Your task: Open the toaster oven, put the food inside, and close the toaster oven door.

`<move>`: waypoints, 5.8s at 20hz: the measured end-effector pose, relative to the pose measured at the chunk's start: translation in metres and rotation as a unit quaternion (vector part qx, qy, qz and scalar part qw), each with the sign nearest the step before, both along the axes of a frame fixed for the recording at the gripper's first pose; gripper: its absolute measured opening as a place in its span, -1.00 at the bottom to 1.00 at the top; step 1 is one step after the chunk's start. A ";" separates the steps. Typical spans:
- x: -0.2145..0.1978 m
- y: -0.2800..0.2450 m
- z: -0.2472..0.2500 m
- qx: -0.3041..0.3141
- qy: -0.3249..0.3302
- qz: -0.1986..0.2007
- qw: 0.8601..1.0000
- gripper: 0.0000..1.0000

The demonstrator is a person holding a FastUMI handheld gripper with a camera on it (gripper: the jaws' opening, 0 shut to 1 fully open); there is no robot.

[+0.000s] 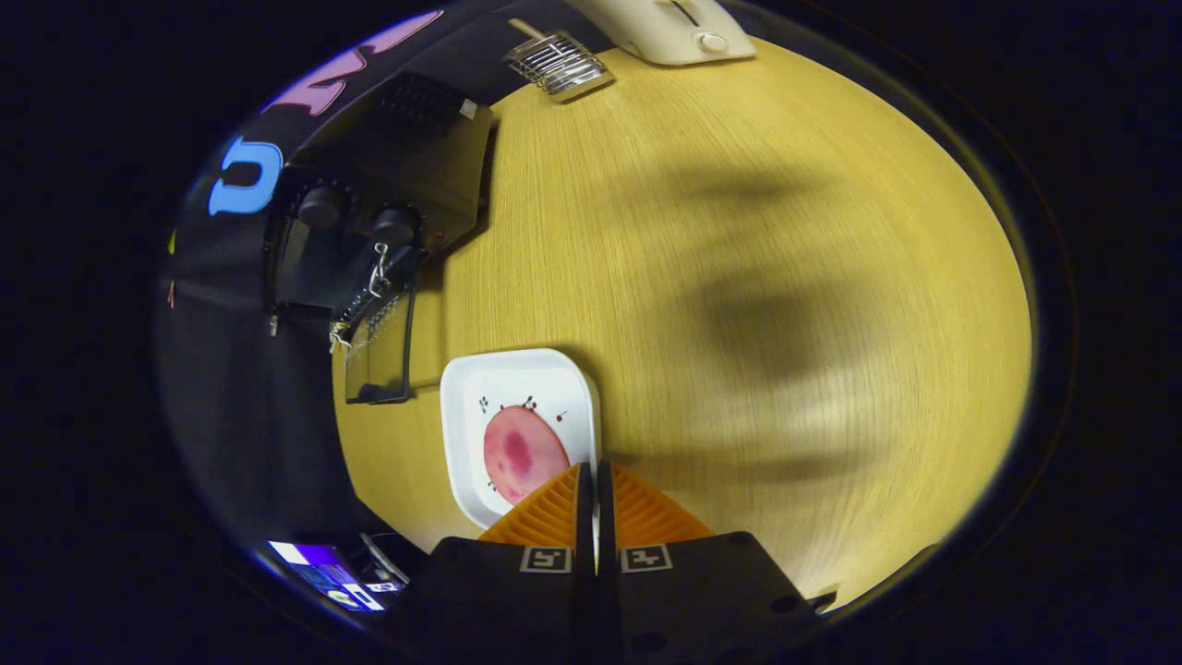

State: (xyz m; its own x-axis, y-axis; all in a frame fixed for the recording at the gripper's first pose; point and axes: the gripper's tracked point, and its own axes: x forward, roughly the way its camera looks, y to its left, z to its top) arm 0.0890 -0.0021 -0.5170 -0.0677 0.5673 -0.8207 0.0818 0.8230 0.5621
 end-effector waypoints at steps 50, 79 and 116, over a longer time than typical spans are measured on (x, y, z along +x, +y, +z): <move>0.123 0.308 0.045 -0.001 -0.009 -0.603 0.798 -0.89; -0.038 0.267 0.092 -0.121 -0.313 -0.051 0.941 0.97; 0.007 0.274 0.148 -0.140 -0.414 -0.026 0.899 0.98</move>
